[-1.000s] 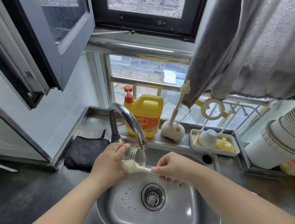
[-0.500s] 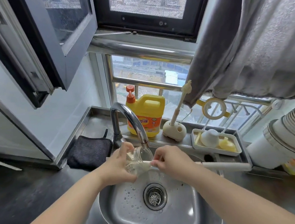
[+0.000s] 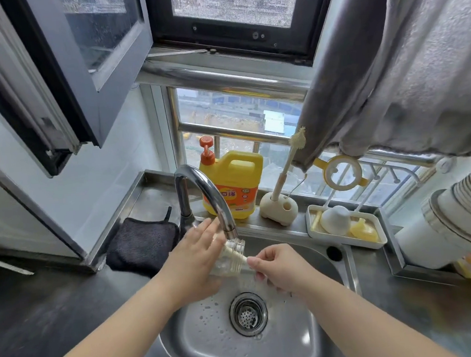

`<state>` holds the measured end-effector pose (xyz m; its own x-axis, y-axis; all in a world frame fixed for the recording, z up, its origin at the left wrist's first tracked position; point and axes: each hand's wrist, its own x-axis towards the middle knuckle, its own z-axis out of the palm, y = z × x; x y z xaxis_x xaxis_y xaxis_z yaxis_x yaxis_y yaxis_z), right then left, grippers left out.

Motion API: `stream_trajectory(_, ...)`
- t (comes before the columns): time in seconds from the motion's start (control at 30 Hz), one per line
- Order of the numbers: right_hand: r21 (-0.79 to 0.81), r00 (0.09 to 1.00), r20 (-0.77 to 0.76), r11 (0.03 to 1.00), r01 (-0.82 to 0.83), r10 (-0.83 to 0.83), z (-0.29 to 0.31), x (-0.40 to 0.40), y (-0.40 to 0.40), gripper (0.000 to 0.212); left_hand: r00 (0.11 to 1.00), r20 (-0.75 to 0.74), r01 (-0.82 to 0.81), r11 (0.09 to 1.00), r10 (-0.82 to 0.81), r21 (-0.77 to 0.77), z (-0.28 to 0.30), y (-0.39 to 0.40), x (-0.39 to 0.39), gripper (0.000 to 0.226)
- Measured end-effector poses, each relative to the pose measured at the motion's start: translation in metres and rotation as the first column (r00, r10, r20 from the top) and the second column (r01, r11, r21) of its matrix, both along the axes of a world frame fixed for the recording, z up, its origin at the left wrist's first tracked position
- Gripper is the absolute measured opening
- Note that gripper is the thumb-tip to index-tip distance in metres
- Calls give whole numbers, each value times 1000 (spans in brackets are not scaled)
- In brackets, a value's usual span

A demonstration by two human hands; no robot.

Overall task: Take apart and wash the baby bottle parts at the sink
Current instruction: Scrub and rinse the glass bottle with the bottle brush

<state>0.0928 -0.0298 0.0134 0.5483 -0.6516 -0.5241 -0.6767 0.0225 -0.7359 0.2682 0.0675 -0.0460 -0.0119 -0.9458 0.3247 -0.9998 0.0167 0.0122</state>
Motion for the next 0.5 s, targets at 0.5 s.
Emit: stream_trajectory(0.5,-741,761,-558,213,-636,330,25,13,-15,10,667,-683,-78,940,297,333,6,7,8,75)
